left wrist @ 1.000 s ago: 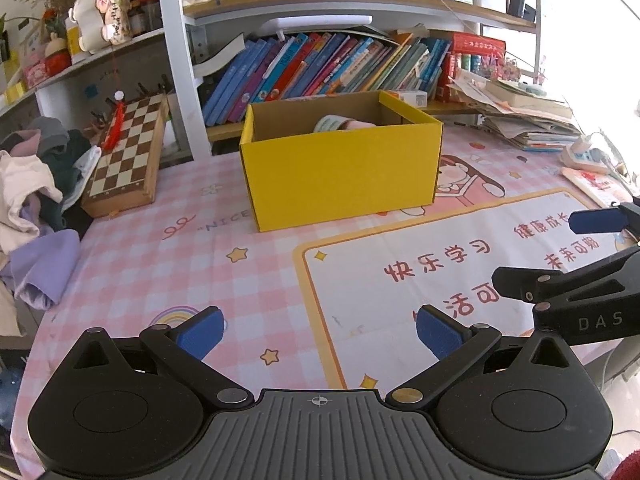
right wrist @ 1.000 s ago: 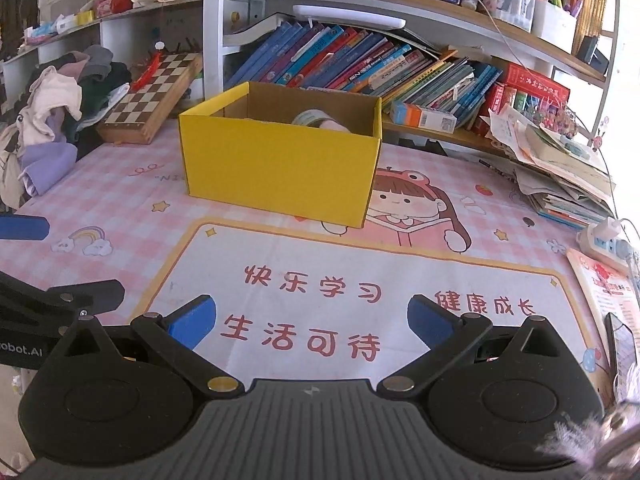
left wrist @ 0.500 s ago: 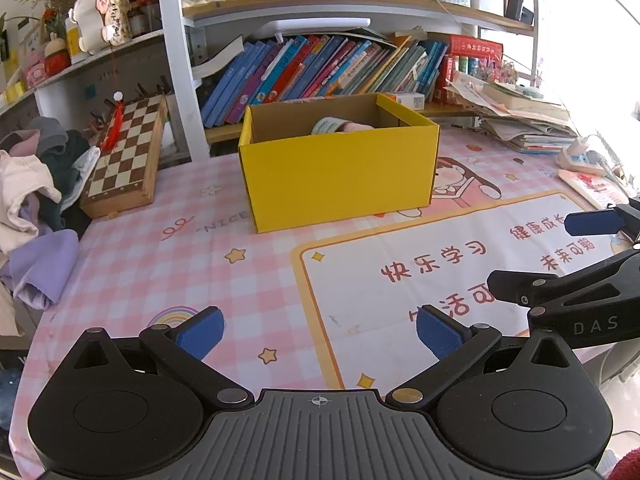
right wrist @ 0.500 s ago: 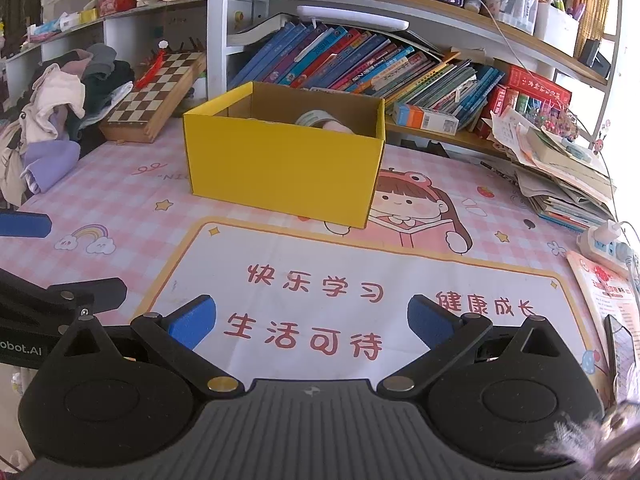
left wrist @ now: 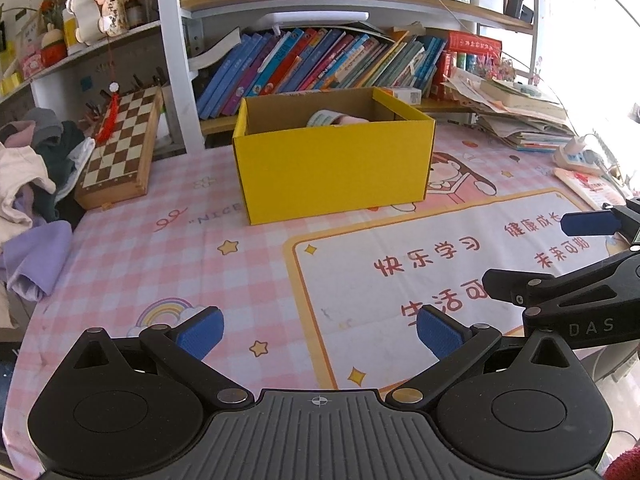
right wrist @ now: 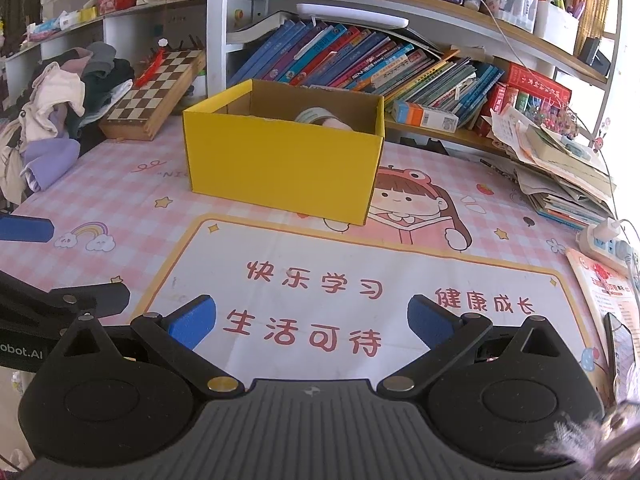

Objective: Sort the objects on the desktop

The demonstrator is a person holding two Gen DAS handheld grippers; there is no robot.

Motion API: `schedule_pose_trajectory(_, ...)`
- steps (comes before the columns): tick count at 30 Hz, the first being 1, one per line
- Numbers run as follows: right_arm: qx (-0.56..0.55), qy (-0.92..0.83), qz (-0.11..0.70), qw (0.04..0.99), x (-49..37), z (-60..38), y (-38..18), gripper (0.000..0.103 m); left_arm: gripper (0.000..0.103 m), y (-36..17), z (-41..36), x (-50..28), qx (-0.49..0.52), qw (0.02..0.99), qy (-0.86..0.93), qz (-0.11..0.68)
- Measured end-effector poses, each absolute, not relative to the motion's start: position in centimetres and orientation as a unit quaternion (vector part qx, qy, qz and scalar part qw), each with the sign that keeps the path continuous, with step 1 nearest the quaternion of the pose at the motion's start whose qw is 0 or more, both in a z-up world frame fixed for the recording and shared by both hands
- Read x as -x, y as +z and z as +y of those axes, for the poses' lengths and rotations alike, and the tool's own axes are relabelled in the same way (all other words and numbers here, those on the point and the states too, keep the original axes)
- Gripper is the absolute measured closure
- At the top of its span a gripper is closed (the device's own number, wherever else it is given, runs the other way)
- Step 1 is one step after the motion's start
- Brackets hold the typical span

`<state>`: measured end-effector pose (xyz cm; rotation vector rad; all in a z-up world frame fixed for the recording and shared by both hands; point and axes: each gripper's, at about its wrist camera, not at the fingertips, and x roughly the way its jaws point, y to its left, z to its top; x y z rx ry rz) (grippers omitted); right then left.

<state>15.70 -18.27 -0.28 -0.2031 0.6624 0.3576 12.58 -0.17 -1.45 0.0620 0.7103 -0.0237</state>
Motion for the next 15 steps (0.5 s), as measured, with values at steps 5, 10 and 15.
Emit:
schedule_pose_trajectory(5, 0.099, 0.175, 0.324, 0.924, -15.69, -18.32, -0.33, 0.000, 0.000, -1.52, -0.11, -12.57, -0.028, 0.936, -0.011, 0.351)
schedule_pose_trajectory(10, 0.100, 0.174, 0.326, 0.924, -15.62, -18.38, -0.38, 0.000, 0.000, -1.55, -0.21, -12.48, -0.029, 0.935, -0.010, 0.352)
schedule_pose_trajectory(15, 0.098, 0.174, 0.327, 0.924, -15.58, -18.48, -0.42, 0.000, 0.000, -1.64, -0.08, -12.36, -0.023, 0.936, -0.010, 0.352)
